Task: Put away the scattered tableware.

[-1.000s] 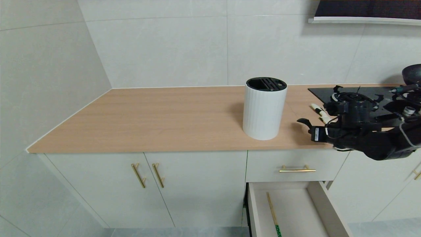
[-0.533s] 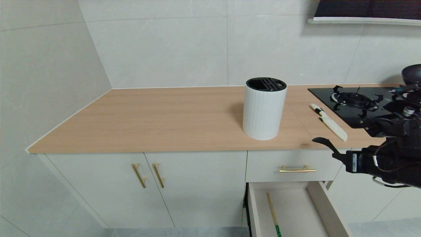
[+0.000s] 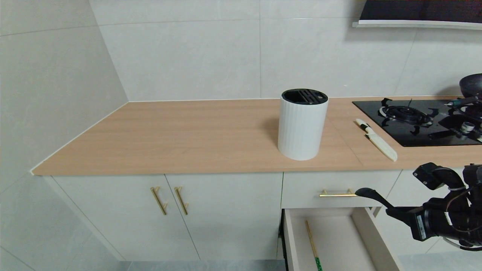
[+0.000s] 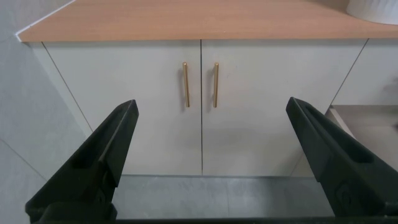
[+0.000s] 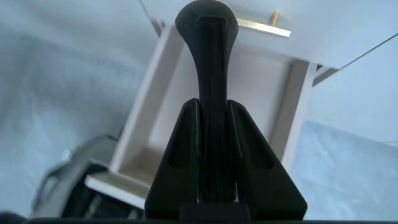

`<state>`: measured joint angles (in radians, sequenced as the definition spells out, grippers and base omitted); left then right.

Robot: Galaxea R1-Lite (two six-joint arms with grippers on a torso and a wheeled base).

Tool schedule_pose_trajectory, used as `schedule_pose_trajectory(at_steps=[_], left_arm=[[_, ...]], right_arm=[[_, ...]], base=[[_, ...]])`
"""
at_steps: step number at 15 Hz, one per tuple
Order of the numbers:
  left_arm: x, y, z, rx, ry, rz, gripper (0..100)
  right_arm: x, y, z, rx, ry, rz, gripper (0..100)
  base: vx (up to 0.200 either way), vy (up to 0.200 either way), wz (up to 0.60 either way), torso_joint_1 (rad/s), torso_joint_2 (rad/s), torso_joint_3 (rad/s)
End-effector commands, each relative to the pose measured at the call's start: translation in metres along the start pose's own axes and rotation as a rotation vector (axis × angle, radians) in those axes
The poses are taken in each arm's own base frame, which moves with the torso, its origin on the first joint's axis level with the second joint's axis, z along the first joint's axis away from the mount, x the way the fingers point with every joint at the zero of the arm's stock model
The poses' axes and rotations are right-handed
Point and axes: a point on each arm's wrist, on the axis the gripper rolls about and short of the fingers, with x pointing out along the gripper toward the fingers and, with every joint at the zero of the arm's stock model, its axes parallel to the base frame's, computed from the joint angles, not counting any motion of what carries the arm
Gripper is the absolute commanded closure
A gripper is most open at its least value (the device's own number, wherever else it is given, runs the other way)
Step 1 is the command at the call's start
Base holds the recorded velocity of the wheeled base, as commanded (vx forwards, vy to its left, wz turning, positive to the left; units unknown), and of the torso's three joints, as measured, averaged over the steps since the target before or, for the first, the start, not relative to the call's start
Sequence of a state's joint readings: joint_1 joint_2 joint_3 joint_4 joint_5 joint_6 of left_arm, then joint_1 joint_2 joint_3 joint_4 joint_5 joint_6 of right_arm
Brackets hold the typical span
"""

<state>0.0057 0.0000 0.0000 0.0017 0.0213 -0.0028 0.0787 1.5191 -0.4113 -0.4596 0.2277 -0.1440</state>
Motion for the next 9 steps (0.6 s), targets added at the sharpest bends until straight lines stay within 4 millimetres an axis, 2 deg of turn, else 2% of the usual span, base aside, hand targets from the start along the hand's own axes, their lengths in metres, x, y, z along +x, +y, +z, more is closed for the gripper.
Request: schedule_pose_trajectory(at_steps=[1, 4, 9], left_arm=[[0.0, 0.0, 0.0, 0.0, 0.0, 0.001, 0], [0.0, 0.0, 0.0, 0.0, 0.0, 0.001, 0], [0.0, 0.0, 0.0, 0.0, 0.0, 0.001, 0]], right_arm=[[0.0073, -0.0007, -0.0055, 0.007, 0.039, 0.007, 100], [0.0108, -0.0012, -0.0079, 0.002, 0.057, 0.009, 100], [0.013, -0.0011, -0.0095, -0.001, 0.069, 0.01, 100]], base=[[0.0, 0.0, 0.0, 0.0, 0.0, 0.0], [0.0, 0.0, 0.0, -0.15, 0.36, 0.202], [0.0, 0.0, 0.0, -0.208, 0.5, 0.281]])
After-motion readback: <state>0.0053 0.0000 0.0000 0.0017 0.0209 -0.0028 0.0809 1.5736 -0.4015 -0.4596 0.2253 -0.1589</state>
